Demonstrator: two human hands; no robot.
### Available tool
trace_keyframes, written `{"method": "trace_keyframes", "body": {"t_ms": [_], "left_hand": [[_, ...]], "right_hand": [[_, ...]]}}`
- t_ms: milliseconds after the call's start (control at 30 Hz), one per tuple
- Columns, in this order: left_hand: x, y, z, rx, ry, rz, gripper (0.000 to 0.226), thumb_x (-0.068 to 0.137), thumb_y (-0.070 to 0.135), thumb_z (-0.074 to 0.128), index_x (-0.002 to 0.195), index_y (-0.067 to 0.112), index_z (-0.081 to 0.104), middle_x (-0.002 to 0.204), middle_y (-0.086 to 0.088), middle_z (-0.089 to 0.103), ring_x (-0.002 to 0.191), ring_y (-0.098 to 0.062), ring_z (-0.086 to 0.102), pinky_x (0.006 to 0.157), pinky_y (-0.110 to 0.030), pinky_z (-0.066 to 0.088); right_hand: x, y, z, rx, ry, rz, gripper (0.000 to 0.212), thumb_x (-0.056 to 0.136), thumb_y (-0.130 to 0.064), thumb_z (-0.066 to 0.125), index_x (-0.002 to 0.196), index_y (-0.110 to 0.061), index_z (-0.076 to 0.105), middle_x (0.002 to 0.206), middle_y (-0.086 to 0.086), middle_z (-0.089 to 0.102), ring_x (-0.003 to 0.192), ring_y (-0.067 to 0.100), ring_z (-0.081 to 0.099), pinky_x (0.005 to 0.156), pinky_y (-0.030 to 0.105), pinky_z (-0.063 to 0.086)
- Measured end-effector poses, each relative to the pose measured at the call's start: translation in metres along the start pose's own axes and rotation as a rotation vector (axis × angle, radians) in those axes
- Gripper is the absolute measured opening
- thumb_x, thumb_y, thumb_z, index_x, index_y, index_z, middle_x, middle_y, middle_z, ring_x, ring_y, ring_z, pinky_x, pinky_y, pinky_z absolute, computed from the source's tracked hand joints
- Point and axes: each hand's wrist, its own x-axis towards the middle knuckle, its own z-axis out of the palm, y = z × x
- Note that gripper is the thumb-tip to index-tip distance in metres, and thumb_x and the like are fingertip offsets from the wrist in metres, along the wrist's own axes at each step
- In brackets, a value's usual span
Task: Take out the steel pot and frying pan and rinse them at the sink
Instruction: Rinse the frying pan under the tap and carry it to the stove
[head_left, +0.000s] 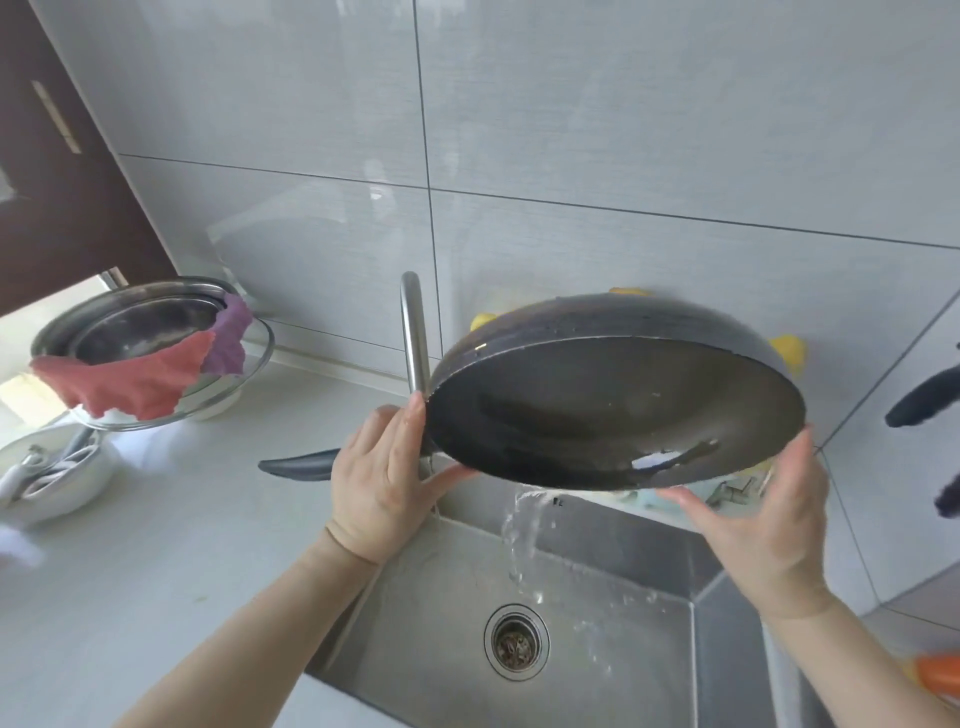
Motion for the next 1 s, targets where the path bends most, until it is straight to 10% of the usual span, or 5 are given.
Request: {"method": "trace_keyframes", "body": {"t_ms": [400, 633, 867, 1000], "left_hand": [[0.021, 0.000, -0.004, -0.013, 0.051, 0.020, 0.092, 0.069, 0.054, 0.083, 0.128, -0.001, 0.039, 0.082, -0.010, 0.063, 0.075, -0.022, 0.052, 0.063, -0.034, 0.051], [-0.043, 0.002, 0.008, -0.157, -0.514, -0.204, 0.116, 0.069, 0.074, 0.062, 0.154, 0.011, 0.014, 0.095, -0.005, 0.067, 0.079, -0.021, 0.061, 0.053, -0.034, 0.052], [-0.074, -0.035, 0.004, -0.326, -1.279, -0.542, 0.133, 0.058, 0.064, 0.082, 0.146, 0.054, -0.017, 0.105, 0.010, 0.067, 0.095, -0.014, 0.062, 0.082, -0.030, 0.049], [-0.074, -0.069, -0.008, -0.604, -1.469, -0.680, 0.120, 0.063, 0.029, 0.087, 0.145, 0.059, 0.004, 0.113, 0.030, 0.064, 0.102, 0.008, 0.060, 0.099, -0.026, 0.045]], "right_hand": [[0.022, -0.015, -0.017, 0.079, 0.015, 0.052, 0.117, 0.044, -0.031, 0.094, 0.135, -0.004, 0.025, 0.122, 0.032, 0.050, 0.112, 0.050, 0.048, 0.096, 0.064, 0.041], [-0.026, 0.014, 0.015, 0.159, -0.531, 0.203, 0.143, 0.051, -0.032, 0.094, 0.153, -0.036, -0.006, 0.153, -0.010, 0.023, 0.141, 0.020, 0.030, 0.110, 0.037, 0.033], [-0.057, 0.001, 0.045, 0.352, -1.022, 0.421, 0.141, 0.047, -0.028, 0.095, 0.140, -0.060, -0.006, 0.141, -0.040, 0.021, 0.130, -0.010, 0.028, 0.105, 0.019, 0.028], [-0.061, -0.015, 0.070, 0.383, -1.190, 0.473, 0.126, 0.039, -0.038, 0.094, 0.136, -0.062, 0.017, 0.131, -0.015, 0.050, 0.116, 0.001, 0.054, 0.102, 0.032, 0.046]]}}
